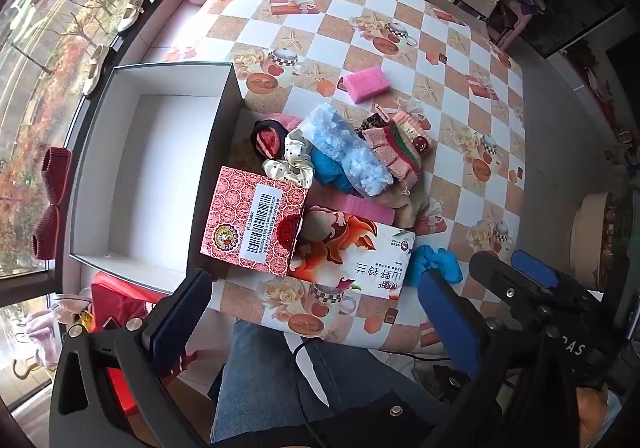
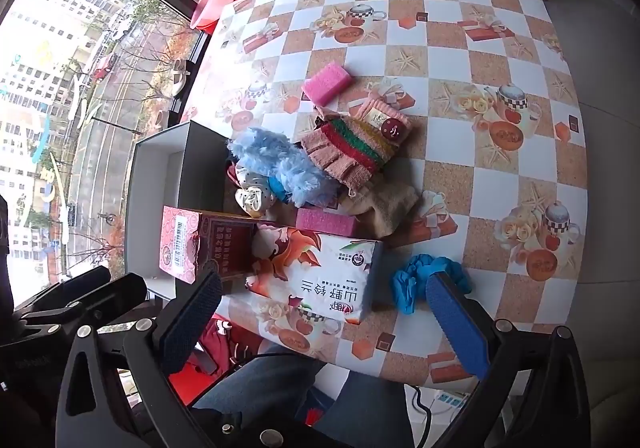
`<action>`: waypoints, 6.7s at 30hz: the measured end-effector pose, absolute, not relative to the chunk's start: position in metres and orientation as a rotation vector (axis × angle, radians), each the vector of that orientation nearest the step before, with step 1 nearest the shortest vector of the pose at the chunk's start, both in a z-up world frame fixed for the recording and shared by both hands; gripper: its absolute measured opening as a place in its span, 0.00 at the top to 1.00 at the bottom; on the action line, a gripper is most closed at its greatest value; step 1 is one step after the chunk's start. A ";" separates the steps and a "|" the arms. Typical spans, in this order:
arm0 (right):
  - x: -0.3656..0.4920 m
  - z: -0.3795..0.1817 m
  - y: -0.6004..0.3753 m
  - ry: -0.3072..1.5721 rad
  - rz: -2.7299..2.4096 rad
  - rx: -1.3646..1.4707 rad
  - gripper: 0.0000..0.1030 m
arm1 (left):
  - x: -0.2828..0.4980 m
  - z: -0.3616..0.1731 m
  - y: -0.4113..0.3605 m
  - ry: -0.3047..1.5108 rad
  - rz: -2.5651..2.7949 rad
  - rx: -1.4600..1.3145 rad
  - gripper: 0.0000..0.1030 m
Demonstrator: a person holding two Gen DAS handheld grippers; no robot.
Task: Organize soft objects
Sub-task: 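Move both grippers toward the pile of soft items on the table, then grasp the pink sponge with the left gripper while the right grasps the striped knit glove, then lift and carry the sponge and glove with both grippers toward the white box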
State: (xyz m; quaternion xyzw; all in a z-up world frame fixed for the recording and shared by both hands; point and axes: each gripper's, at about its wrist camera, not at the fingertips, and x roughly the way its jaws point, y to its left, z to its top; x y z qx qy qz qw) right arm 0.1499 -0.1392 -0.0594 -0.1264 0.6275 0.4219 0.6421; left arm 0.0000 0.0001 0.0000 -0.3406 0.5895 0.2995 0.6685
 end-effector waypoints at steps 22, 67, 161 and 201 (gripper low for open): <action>0.165 -0.071 -0.149 1.469 0.893 -0.236 0.00 | 0.025 -0.008 0.012 1.355 0.639 -0.720 0.00; 0.299 -0.224 -0.052 1.244 0.302 -0.552 0.00 | 0.258 -0.224 0.131 1.502 0.501 -0.269 0.00; 0.100 -0.149 -0.210 1.561 0.592 -0.260 0.81 | 0.011 -0.104 -0.096 1.418 -0.007 -0.224 0.45; -0.125 -0.095 0.028 1.302 1.173 -0.781 0.81 | -0.219 -0.068 0.129 1.119 0.578 -0.613 0.45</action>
